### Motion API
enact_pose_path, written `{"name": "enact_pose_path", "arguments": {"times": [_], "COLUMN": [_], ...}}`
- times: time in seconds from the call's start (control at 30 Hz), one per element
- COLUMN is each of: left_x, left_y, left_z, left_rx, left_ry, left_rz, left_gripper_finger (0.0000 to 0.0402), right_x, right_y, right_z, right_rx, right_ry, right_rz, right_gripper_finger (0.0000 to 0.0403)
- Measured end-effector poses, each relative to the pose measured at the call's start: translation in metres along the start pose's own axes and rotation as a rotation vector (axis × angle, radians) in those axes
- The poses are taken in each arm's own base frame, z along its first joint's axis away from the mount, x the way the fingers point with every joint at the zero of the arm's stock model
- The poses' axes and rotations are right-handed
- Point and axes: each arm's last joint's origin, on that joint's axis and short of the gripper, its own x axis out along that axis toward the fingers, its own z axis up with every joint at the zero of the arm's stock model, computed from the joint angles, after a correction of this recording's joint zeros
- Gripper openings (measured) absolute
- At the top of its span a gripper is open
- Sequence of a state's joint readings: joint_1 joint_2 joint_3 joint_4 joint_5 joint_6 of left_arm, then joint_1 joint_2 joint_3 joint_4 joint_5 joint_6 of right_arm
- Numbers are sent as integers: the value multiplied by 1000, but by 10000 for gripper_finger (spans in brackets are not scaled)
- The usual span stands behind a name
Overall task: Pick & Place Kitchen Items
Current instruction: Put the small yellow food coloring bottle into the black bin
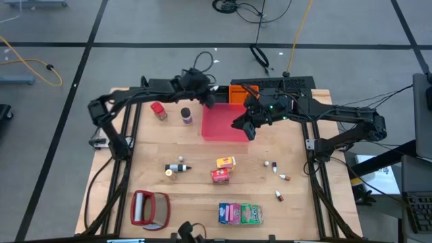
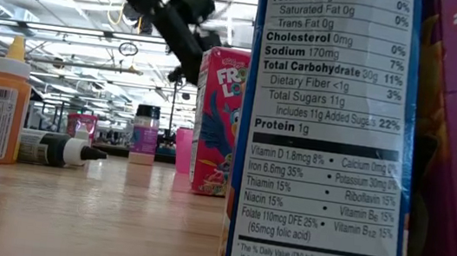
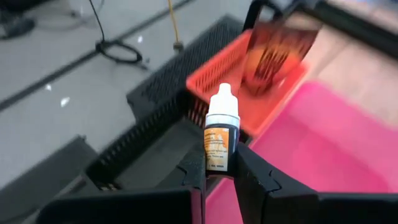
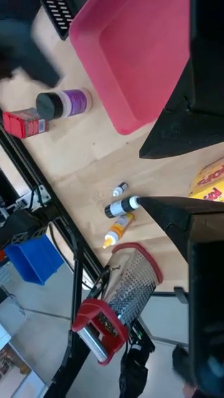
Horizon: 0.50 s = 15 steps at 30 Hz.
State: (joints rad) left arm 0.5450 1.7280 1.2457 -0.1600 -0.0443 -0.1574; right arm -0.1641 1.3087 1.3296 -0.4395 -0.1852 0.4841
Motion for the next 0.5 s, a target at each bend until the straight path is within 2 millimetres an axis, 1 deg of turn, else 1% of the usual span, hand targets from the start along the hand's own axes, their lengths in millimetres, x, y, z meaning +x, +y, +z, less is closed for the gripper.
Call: {"name": "enact_pose_path", "arguments": {"times": [0.13, 0.23, 0.4, 0.5], "left_x": [24, 37, 52, 61], "left_y": [8, 15, 30, 36], "left_z": [-14, -23, -30, -35], "left_rx": [-7, -16, -51, -101], "left_ry": [66, 100, 114, 121], "left_rz": [22, 43, 68, 77], "left_gripper_finger": [55, 55, 41, 50], "right_x": [0, 0, 0, 0], "right_y": [1, 1, 1, 1], "right_z": [1, 1, 2, 2], "right_rx": [-4, -4, -6, -6], "right_ry": [-11, -12, -18, -20], "right_rz": [5, 4, 6, 6], "right_gripper_finger": [100, 100, 100, 100]}}
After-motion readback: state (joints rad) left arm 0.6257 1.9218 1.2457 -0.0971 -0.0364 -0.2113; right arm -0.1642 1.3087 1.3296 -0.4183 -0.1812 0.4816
